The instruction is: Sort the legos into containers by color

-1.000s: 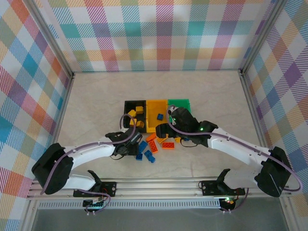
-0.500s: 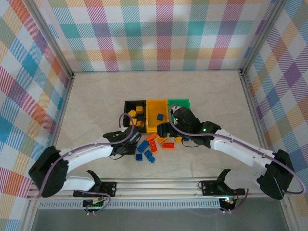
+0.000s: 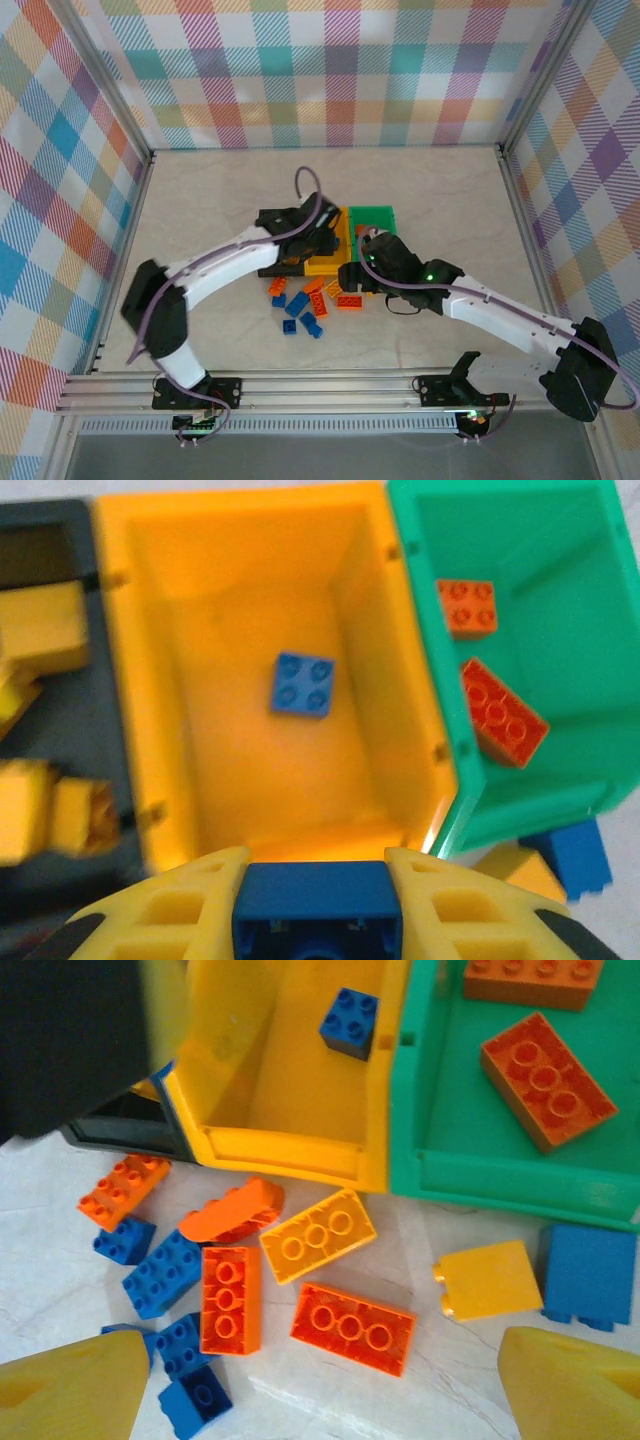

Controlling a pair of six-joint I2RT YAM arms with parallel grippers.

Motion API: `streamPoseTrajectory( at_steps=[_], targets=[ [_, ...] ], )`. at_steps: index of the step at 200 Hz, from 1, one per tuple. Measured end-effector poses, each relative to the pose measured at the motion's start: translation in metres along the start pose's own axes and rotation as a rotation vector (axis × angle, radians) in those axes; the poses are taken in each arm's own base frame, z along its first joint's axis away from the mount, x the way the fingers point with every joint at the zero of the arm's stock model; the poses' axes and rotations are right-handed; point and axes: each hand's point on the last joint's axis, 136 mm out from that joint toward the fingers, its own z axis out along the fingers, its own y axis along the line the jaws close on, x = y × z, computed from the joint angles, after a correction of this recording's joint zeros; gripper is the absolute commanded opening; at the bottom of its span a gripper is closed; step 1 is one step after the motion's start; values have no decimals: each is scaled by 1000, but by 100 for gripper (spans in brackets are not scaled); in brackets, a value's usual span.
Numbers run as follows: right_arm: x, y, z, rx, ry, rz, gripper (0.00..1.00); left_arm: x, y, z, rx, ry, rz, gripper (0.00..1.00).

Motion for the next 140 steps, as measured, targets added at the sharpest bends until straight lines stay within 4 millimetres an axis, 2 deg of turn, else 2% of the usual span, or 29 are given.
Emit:
streamPoseTrajectory(
  at_steps=[18,34,63,110,122,140],
  targets=[
    [7,-9,-1,30,12,15,91,-3,-10,27,-14,27,23,18],
    [12,-17,-1,55,20,30,92,0,-13,47,-29,55,33,22],
    [17,-30,-1,98,31,53,93,6,-12,68,-54,100,39,46],
    [15,-53,2,151,32,112,93,-5,-17,57,-28,86,27,80],
    [15,-60,4,159,38,130,93,-11,-21,45,0,68,18,88],
    [17,-67,9,172,56,145,92,-23,-28,12,65,11,3,99]
  ],
)
